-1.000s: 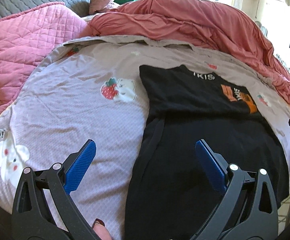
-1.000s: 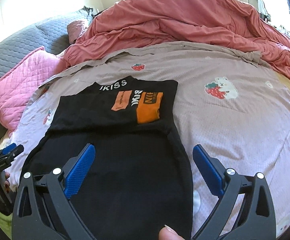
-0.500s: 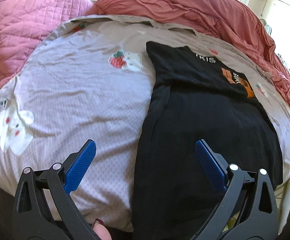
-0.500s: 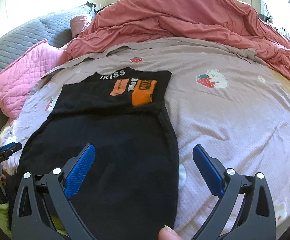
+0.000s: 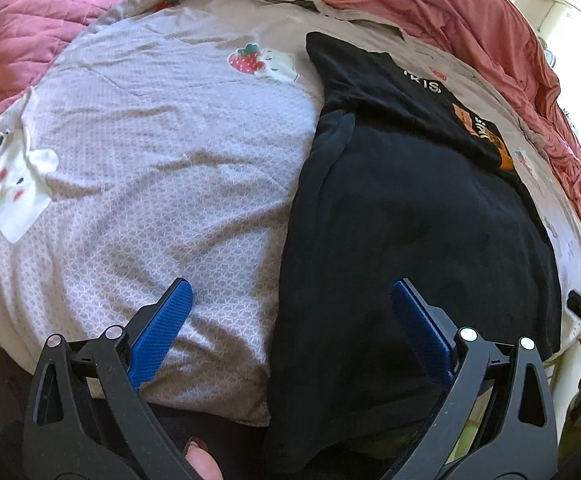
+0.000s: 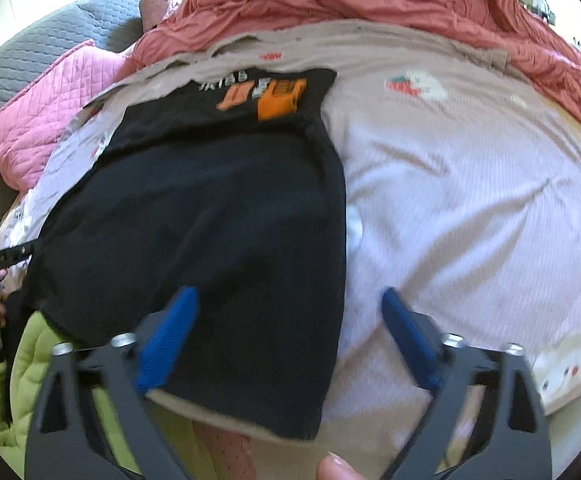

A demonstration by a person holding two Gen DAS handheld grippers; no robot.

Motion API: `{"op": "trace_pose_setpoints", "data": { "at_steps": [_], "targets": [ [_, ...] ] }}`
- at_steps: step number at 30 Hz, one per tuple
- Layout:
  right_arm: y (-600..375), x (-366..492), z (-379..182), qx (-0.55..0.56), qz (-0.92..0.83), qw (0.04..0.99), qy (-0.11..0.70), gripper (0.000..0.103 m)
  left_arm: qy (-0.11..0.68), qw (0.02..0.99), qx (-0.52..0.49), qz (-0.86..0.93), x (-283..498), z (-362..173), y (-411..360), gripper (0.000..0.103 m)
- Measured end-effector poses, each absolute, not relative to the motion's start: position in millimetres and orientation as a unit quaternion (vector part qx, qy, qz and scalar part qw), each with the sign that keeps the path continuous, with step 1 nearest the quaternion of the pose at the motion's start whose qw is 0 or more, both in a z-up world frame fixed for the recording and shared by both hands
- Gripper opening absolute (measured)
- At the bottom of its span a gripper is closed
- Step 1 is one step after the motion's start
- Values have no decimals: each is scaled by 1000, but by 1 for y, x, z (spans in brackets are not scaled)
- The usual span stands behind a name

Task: Fold small clothes
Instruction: 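Close the right tool on the black shirt's hem while the left tool closes on it too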

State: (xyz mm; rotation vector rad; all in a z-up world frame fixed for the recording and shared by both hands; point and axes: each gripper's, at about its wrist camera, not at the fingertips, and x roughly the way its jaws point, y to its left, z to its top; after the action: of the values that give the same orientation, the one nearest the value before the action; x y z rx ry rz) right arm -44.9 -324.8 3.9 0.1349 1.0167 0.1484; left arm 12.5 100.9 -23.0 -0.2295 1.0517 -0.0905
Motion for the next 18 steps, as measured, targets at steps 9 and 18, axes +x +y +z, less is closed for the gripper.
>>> {"op": "trace_pose_setpoints", "data": {
  "at_steps": [9, 18],
  "targets": [
    [-324, -65, -21, 56, 61, 852, 517, 11, 506, 856, -95, -39, 13, -26, 98, 93],
    [-340, -75, -19, 45, 61, 853, 517, 6, 514, 852, -91, -37, 15, -30, 98, 93]
  ]
}}
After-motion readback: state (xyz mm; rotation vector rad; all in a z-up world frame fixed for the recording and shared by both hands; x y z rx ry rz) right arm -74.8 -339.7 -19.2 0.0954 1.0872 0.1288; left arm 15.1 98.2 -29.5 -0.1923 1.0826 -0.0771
